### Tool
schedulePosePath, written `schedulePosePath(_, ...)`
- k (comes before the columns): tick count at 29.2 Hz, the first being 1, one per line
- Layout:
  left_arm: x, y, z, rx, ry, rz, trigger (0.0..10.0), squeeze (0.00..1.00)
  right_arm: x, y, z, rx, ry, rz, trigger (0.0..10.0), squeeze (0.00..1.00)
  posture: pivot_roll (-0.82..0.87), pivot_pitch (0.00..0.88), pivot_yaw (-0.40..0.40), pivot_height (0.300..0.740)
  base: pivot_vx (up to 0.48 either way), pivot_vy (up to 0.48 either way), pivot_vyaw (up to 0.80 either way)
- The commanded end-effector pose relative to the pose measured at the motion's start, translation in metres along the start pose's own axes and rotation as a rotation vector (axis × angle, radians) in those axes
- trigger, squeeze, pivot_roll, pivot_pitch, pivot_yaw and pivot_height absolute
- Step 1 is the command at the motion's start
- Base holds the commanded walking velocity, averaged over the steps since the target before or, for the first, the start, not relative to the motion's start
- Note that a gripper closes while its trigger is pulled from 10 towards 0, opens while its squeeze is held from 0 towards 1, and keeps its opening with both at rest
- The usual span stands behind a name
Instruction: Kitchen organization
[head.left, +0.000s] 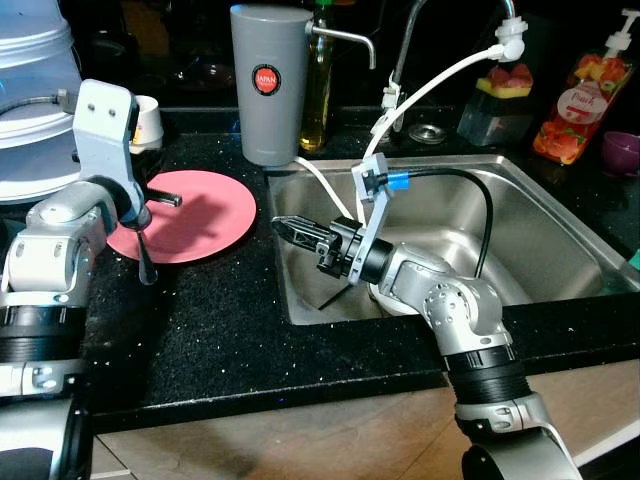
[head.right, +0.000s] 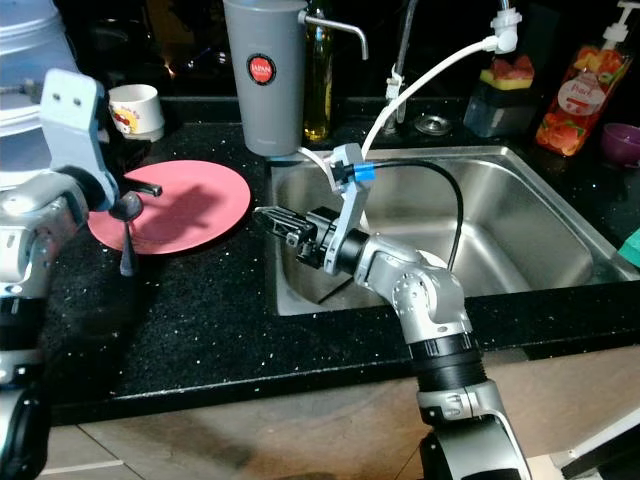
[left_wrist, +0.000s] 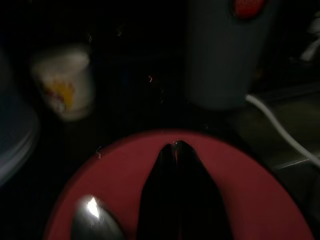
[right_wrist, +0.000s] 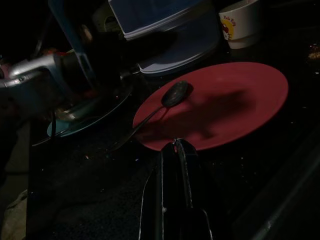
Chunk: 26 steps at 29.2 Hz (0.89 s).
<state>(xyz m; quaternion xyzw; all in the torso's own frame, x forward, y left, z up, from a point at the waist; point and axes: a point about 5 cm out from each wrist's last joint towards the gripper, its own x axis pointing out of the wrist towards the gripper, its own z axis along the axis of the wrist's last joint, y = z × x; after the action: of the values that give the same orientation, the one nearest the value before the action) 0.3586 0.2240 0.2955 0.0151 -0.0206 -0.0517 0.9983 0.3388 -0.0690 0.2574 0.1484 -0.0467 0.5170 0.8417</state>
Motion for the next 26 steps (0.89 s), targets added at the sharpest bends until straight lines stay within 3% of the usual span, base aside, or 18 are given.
schedulePosePath(1, 0.0, 0.011, -0.01, -0.163, 0.027, 0.137, 10.0, 0.14, -0.002, -0.001, 0.003, -0.008, -0.008, 0.003, 10.0, 0.0, 0.02, 0.08, -0.031, 0.74, 0.0, 0.0, 0.0)
schedulePosePath(2, 0.0, 0.013, -0.015, -0.212, 0.029, 0.185, 10.0, 0.56, -0.002, -0.001, 0.003, -0.01, -0.009, 0.007, 10.0, 0.0, 0.02, 0.08, -0.031, 0.74, 0.0, 0.0, 0.0)
schedulePosePath(3, 0.0, 0.015, -0.017, -0.236, 0.03, 0.213, 10.0, 0.56, -0.002, 0.0, 0.003, -0.011, -0.009, 0.009, 10.0, 0.0, 0.02, 0.079, -0.031, 0.74, 0.0, 0.0, 0.0)
schedulePosePath(4, 0.0, 0.016, -0.019, -0.257, 0.023, 0.227, 10.0, 1.0, -0.001, 0.0, 0.003, -0.012, -0.01, 0.01, 10.0, 0.0, 0.02, 0.079, -0.031, 0.74, 0.0, 0.0, 0.0)
schedulePosePath(10, 0.001, 0.015, -0.022, -0.307, 0.037, 0.247, 10.0, 1.0, -0.001, 0.0, 0.006, -0.01, -0.022, 0.017, 10.0, 0.0, 0.01, 0.076, -0.031, 0.74, 0.0, 0.0, 0.0)
schedulePosePath(15, 0.004, 0.012, -0.03, -0.269, 0.123, 0.287, 10.0, 1.0, -0.003, 0.0, 0.006, -0.002, -0.027, 0.015, 10.0, 0.0, 0.01, 0.077, -0.027, 0.74, 0.0, 0.0, 0.0)
schedulePosePath(18, 0.007, 0.006, -0.046, -0.202, 0.256, 0.304, 10.0, 1.0, -0.003, -0.001, 0.006, 0.006, -0.03, 0.013, 10.0, 0.0, 0.01, 0.078, -0.025, 0.74, 0.0, 0.0, 0.0)
schedulePosePath(24, 0.008, 0.008, -0.049, -0.059, 0.269, 0.358, 10.0, 1.0, -0.003, -0.001, 0.006, 0.008, -0.031, 0.012, 10.0, 0.0, 0.01, 0.08, -0.026, 0.74, 0.0, 0.0, 0.0)
schedulePosePath(25, 0.009, 0.008, -0.049, 0.019, 0.278, 0.35, 10.0, 0.78, -0.003, -0.001, 0.006, 0.009, -0.031, 0.012, 10.0, 0.0, 0.01, 0.081, -0.026, 0.74, 0.0, 0.0, 0.0)
schedulePosePath(26, 0.009, 0.008, -0.049, 0.019, 0.278, 0.35, 10.0, 0.78, -0.003, -0.001, 0.006, 0.009, -0.031, 0.012, 10.0, 0.0, 0.01, 0.081, -0.026, 0.74, 0.0, 0.0, 0.0)
